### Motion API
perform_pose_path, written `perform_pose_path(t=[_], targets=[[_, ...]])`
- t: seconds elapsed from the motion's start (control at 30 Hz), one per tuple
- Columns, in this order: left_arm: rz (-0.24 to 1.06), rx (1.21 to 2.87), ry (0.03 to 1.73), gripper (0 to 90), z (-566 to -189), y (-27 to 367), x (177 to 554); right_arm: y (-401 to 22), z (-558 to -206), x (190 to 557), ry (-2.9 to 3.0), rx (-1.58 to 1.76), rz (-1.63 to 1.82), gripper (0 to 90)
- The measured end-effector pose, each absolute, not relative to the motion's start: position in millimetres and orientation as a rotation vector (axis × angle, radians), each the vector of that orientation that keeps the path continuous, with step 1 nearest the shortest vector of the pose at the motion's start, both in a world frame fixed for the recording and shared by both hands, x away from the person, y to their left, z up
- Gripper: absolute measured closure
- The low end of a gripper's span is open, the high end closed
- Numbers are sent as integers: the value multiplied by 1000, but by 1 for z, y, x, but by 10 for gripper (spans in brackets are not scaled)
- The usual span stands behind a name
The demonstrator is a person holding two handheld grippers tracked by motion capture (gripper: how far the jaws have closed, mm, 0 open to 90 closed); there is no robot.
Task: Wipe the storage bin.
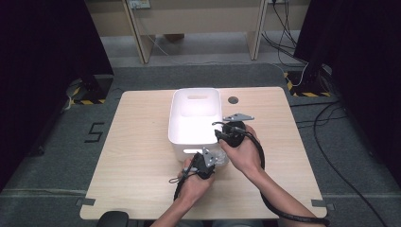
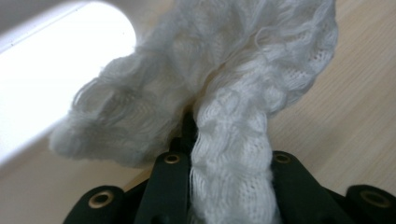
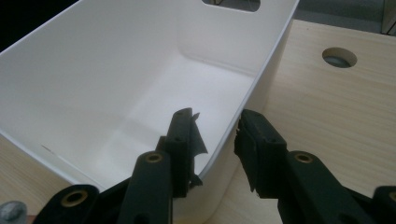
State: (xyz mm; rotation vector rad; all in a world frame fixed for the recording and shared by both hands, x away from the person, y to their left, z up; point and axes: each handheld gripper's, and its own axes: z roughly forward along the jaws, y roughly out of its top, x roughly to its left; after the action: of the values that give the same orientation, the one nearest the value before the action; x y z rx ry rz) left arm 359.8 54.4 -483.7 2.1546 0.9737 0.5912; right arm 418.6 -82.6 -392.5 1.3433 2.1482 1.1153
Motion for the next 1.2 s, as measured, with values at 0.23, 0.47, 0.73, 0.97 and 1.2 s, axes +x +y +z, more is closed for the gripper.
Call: perform_pose_path(t=[0.23, 0.47, 0.73, 0.97, 1.2], targets=[[588, 2144, 961, 768, -472, 56, 359, -83, -393, 419, 2148, 1343, 1115, 660], [603, 2118, 946, 769, -459, 57, 356, -83, -393, 418, 2147, 1342, 1115, 660], [610, 2089, 934, 768, -447, 59, 354, -83, -393, 419, 2148, 1340, 1116, 659], [622, 2079, 920, 768, -438, 61, 353, -84, -393, 419, 2152, 1340, 1120, 655], [643, 2104, 905, 768, -440, 63, 350, -84, -392, 420, 2155, 1340, 1119, 652]])
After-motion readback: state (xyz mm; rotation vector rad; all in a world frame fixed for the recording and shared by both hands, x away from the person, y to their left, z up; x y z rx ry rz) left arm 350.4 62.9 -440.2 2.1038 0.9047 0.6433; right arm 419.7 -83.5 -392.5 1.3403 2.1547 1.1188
